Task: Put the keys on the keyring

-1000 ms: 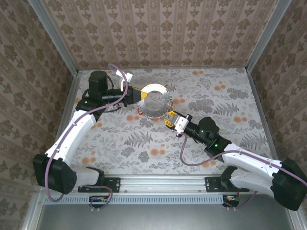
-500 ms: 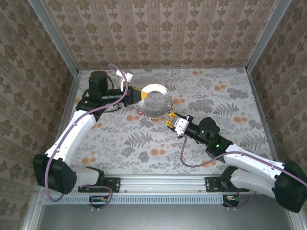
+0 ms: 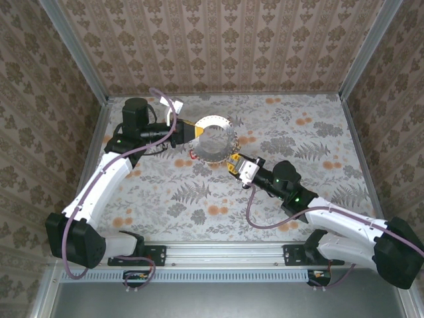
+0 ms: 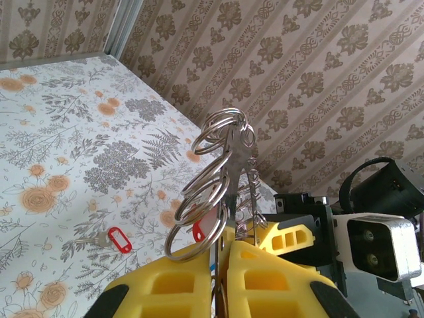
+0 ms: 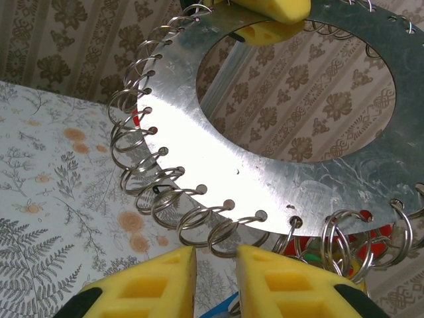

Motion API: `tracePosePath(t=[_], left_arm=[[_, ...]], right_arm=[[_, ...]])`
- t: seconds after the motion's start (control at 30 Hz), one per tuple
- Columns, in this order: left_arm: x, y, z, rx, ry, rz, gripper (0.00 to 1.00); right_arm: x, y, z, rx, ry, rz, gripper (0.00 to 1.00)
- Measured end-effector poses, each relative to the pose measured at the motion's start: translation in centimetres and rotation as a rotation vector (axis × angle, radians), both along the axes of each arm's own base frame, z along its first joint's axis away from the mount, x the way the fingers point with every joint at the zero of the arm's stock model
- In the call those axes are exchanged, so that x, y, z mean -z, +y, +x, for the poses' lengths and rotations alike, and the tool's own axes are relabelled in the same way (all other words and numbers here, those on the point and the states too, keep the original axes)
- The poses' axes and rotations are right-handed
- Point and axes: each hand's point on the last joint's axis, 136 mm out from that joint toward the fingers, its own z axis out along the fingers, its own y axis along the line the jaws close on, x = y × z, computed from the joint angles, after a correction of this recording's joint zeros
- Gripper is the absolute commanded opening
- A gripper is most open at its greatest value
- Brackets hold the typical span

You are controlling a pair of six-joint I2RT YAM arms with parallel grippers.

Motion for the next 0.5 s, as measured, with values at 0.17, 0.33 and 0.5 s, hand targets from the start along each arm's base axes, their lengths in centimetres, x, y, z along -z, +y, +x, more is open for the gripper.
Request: tracePosePath(t=[0.17, 0.33, 0.5], left_arm=[[-0.10, 0.00, 0.11, -0.004, -0.007, -0.001, 0.00], [-0.27, -0.03, 0.22, -0.007, -0.019, -0.004, 0.00], [-0.30, -0.12, 0.23, -0.009, -0.023, -0.004, 0.00]], right_arm=[[-0.35, -0.04, 0.10, 0.006, 0.001, 0.021, 0.26], [-0.73, -0.18, 0.41, 0.032, -0.005, 0.040, 0.25], [-0.93, -0.44, 0.86, 0.064, -0.012, 0.051, 0.21]])
